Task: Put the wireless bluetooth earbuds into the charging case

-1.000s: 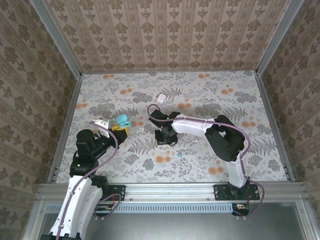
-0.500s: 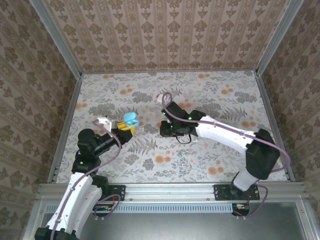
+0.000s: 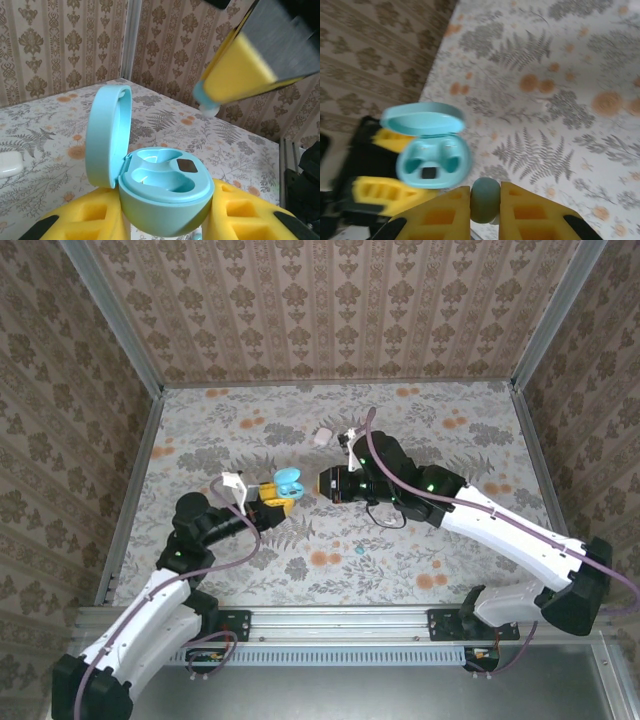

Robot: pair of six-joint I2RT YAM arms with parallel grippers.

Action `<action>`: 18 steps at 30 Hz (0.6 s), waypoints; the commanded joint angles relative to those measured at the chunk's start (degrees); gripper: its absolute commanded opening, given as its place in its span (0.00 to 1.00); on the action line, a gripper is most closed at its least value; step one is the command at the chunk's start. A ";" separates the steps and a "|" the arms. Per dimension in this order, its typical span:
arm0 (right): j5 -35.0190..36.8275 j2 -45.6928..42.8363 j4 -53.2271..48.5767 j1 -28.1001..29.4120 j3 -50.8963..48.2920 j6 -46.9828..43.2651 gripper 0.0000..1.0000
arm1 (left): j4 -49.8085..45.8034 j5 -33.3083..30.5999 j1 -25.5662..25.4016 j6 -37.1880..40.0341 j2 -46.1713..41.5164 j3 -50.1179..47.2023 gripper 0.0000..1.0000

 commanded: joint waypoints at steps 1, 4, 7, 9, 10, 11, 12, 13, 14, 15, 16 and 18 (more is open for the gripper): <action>-0.78 0.23 3.69 1.63 2.86 0.52 0.17 | 3.47 -0.16 -1.85 2.79 0.68 2.63 0.29; -0.70 1.90 4.62 3.21 5.00 -0.24 0.17 | 3.55 -0.06 -2.24 3.18 1.24 2.94 0.29; -0.69 3.87 5.49 4.09 6.27 -0.82 0.17 | 3.55 -0.05 -2.43 3.39 1.31 3.13 0.29; -1.01 4.71 5.52 4.36 6.83 -0.82 0.17 | 3.55 0.03 -2.49 3.59 1.21 3.22 0.29; -1.19 5.95 5.54 4.47 6.98 -0.97 0.17 | 3.55 -0.06 -2.55 3.59 1.14 3.22 0.28; -1.22 6.73 5.54 4.59 7.03 -0.98 0.17 | 3.55 -0.06 -2.56 3.64 1.04 3.30 0.29; -1.31 7.15 5.52 4.63 7.21 -1.07 0.17 | 3.56 -0.12 -2.61 3.65 0.97 3.30 0.29; -1.39 7.43 5.52 4.67 7.28 -1.08 0.17 | 3.54 -0.06 -2.61 3.61 0.90 3.35 0.29; -1.48 7.69 5.46 4.68 7.27 -1.08 0.17 | 3.47 -0.01 -2.56 3.61 0.90 3.40 0.29; -1.50 7.90 5.43 4.71 7.31 -1.08 0.17 | 3.44 0.03 -2.68 3.66 0.79 3.39 0.29; -1.48 8.01 5.43 4.74 7.39 -1.08 0.17 | 3.41 0.03 -2.72 3.68 0.79 3.44 0.28; -1.60 8.23 5.44 4.72 7.64 -1.26 0.17 | 3.38 0.04 -2.67 3.75 0.79 3.48 0.29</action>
